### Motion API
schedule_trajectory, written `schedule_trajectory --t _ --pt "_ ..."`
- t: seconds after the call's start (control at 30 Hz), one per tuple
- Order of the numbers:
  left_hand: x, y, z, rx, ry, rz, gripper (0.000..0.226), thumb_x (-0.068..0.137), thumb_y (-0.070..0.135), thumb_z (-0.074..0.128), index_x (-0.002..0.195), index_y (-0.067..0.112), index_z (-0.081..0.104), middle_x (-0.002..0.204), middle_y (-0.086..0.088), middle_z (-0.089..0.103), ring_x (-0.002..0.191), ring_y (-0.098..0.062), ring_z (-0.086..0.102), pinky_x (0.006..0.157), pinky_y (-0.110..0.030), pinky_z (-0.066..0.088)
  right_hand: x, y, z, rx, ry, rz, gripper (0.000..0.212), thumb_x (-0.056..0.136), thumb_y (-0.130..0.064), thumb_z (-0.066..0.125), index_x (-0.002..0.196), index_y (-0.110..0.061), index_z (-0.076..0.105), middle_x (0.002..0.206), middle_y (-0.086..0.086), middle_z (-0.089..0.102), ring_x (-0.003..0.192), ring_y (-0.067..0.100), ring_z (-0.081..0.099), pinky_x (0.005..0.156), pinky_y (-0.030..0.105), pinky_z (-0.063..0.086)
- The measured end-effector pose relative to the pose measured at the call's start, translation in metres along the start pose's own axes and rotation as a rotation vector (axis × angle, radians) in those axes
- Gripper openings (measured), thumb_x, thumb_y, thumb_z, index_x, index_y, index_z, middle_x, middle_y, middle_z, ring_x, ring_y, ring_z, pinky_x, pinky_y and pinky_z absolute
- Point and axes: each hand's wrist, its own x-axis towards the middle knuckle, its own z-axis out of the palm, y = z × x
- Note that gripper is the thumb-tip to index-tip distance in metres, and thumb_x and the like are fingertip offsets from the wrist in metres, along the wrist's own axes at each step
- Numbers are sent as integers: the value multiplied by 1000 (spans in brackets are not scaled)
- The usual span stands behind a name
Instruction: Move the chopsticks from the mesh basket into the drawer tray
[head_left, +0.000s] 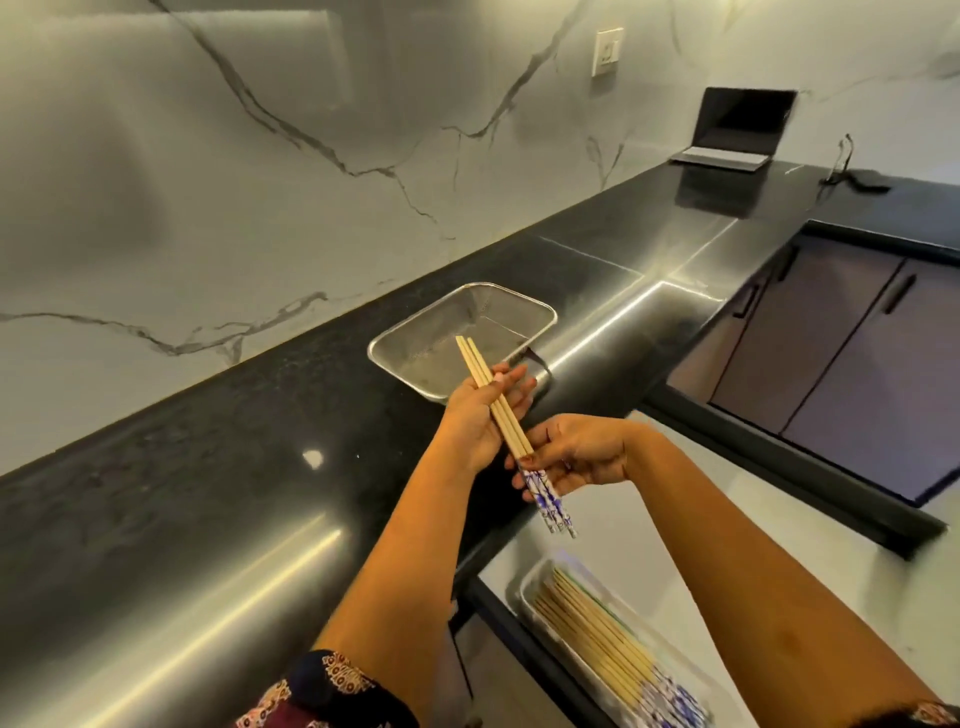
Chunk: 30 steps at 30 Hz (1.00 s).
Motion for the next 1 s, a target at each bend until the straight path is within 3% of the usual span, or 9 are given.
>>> schedule_trajectory --t 0.13,0.27,0.47,0.6,0.7,0.87,1.0 --pt "-29 -32 7 -110 73 33 17 98 6 36 96 12 52 95 -7 67 86 -21 67 72 -34 52 -36 57 17 191 212 -88 20 92 -24 59 99 -9 71 93 12 75 79 20 74 66 28 59" --pt "-53 -55 13 -145 133 64 17 97 6 39 96 13 54 93 -5 68 83 -19 69 73 -33 53 -60 119 31 576 414 -149 49 93 -50 47 109 -8 67 103 17 72 92 28 70 81 37 58" --pt "-80 -85 33 -130 163 81 15 97 8 42 95 13 55 92 -5 67 89 -19 67 96 -39 47 -74 156 54 1074 696 -353 54 94 -57 37 104 -12 66 106 14 71 95 31 66 77 37 53" --pt "-93 -105 49 -102 155 68 15 99 12 39 95 13 54 98 -7 65 100 -24 63 100 -41 45 -77 153 59 1172 738 -448 58 93 -60 35 102 -13 68 97 10 75 93 31 67 75 35 55" --pt "-95 -111 52 -117 163 60 15 99 13 39 94 13 53 100 -8 65 105 -26 62 101 -41 45 -84 159 52 1198 749 -472 61 92 -64 32 105 -16 67 102 9 73 97 30 66 74 35 55" --pt "-96 -127 49 -96 151 34 13 99 15 39 98 14 52 102 -8 65 97 -23 65 101 -41 46 -84 163 48 1177 712 -468 64 90 -68 29 109 -19 66 112 8 70 105 31 63 72 36 55" --pt "-91 -141 45 -91 154 4 14 99 16 39 96 15 53 103 -8 67 97 -23 67 96 -39 48 -80 167 46 1057 736 -404 57 92 -63 33 104 -20 67 105 7 72 98 30 66 72 33 56"
